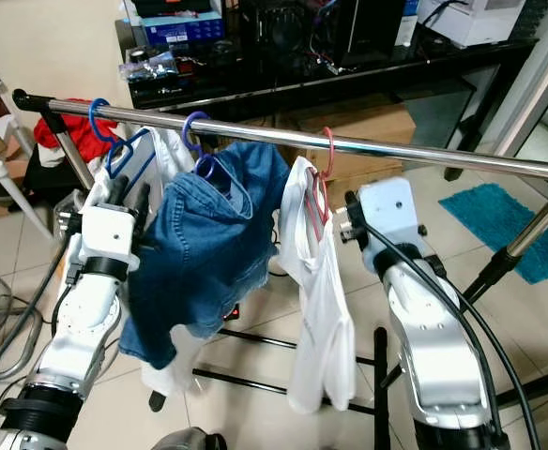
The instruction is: Hang hanger
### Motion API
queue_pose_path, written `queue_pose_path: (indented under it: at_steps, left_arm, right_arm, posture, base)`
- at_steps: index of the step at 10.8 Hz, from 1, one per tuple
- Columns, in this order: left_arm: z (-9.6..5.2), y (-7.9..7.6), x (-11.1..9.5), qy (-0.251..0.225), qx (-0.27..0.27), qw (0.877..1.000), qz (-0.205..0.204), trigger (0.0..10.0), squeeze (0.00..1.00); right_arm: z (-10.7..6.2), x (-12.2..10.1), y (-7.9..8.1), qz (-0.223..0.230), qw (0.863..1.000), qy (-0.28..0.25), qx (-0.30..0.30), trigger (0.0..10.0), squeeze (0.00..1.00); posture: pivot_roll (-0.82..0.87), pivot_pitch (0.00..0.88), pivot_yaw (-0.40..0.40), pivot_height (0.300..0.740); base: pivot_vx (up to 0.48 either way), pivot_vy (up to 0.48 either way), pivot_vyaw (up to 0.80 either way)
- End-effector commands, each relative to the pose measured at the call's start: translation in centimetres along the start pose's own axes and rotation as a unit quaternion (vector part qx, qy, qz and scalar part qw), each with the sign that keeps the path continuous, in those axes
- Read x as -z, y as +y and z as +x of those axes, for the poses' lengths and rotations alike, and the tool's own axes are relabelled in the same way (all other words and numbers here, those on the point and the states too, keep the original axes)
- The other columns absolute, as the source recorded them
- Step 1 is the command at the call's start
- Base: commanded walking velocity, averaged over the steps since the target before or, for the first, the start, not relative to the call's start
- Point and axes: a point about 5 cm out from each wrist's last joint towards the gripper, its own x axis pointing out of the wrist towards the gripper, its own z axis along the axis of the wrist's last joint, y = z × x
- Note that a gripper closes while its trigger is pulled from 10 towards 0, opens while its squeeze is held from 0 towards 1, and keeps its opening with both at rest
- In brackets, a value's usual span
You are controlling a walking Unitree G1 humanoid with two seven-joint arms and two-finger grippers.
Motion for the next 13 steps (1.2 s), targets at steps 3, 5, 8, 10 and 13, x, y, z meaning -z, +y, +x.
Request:
queue_pose_path:
  at_steps: [3, 5, 8, 10, 13]
  left_arm:
    - [0.0, -2.1, 0.2, 0.041, 0.092, 0.994, -0.04, 10.0, 0.0]
    - [0.1, -3.0, 0.3, 0.063, 0.109, 0.988, -0.092, 10.0, 0.0]
    - [0.4, -4.2, 0.1, 0.065, 0.149, 0.983, -0.09, 10.0, 0.0]
    - [1.0, -4.9, 0.2, 0.066, 0.16, 0.981, -0.087, 10.0, 0.0]
    - [1.5, -5.6, -0.5, 0.047, 0.164, 0.982, -0.081, 10.0, 0.0]
  right_arm:
    - [0.4, -0.4, 0.2, 0.004, 1.0, -0.012, -0.001, 10.0, 0.0]
    - [0.6, -0.7, 0.1, 0.002, 1.0, -0.019, 0.003, 10.0, 0.0]
    - [0.6, -2.0, -0.5, -0.008, 0.998, -0.058, 0.024, 10.0, 0.0]
    - [0.4, -3.4, -0.8, -0.009, 0.994, -0.1, 0.033, 10.0, 0.0]
    - [-0.5, -6.2, 1.4, 0.075, 0.976, -0.192, -0.065, 10.0, 0.0]
  posture:
    - [-0.04, 0.0, 0.035, 0.736]
    - [-0.04, 0.0, 0.035, 0.736]
    - [-0.04, 0.0, 0.037, 0.736]
    - [-0.04, 0.0, 0.037, 0.736]
    - [-0.05, 0.0, 0.041, 0.736]
  base:
    - [0.0, 0.0, 0.0]
    - [0.0, 0.0, 0.0]
    - [0.0, 0.0, 0.0]
    - [0.0, 0.0, 0.0]
    - [0.0, 0.0, 0.0]
